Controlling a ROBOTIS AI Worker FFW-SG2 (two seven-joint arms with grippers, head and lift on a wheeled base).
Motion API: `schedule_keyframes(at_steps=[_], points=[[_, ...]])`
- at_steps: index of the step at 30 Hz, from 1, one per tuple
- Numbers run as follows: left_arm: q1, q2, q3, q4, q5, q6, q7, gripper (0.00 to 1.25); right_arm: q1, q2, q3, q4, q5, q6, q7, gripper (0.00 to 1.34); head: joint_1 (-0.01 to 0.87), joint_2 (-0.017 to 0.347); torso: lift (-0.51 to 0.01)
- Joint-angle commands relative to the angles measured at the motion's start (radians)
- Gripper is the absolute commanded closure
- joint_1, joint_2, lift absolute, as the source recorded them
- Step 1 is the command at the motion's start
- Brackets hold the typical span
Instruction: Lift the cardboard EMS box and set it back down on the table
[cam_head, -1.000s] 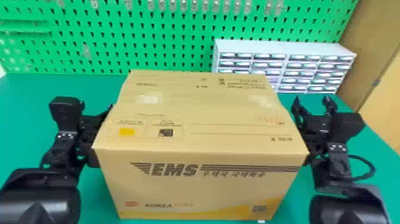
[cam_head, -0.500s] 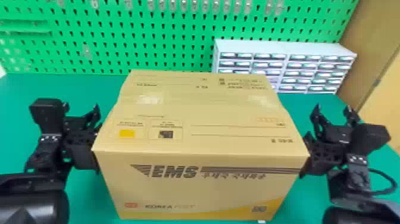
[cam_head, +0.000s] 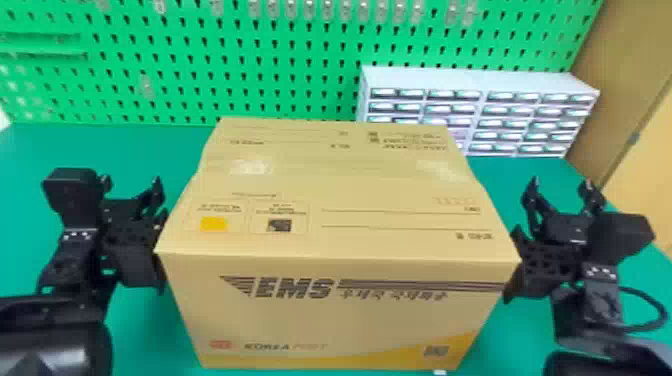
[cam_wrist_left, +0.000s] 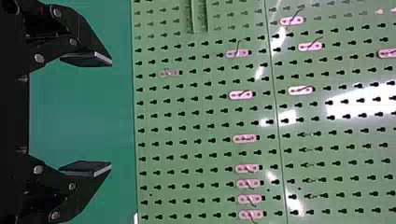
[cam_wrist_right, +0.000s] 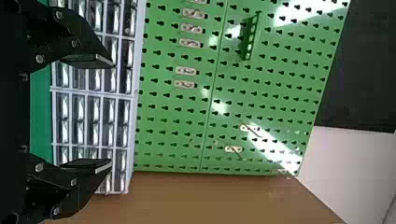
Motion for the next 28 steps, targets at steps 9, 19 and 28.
schedule_keyframes(at_steps=[9, 19, 28], points=[[0.003, 0.0, -0.003, -0.005, 0.004, 0.0, 0.0, 0.46, 0.003, 0.004, -0.006, 0.001, 0.014, 0.0, 0.0, 0.51, 0.678, -0.014, -0.099], [0.003, 0.0, -0.007, -0.005, 0.007, 0.0, 0.0, 0.46, 0.005, 0.0, 0.008, 0.001, 0.01, 0.0, 0.0, 0.51, 0.678, -0.014, -0.099], [0.006, -0.001, -0.008, -0.005, 0.007, 0.0, 0.0, 0.46, 0.005, 0.003, 0.011, 0.001, 0.019, 0.0, 0.0, 0.51, 0.678, -0.014, -0.099]])
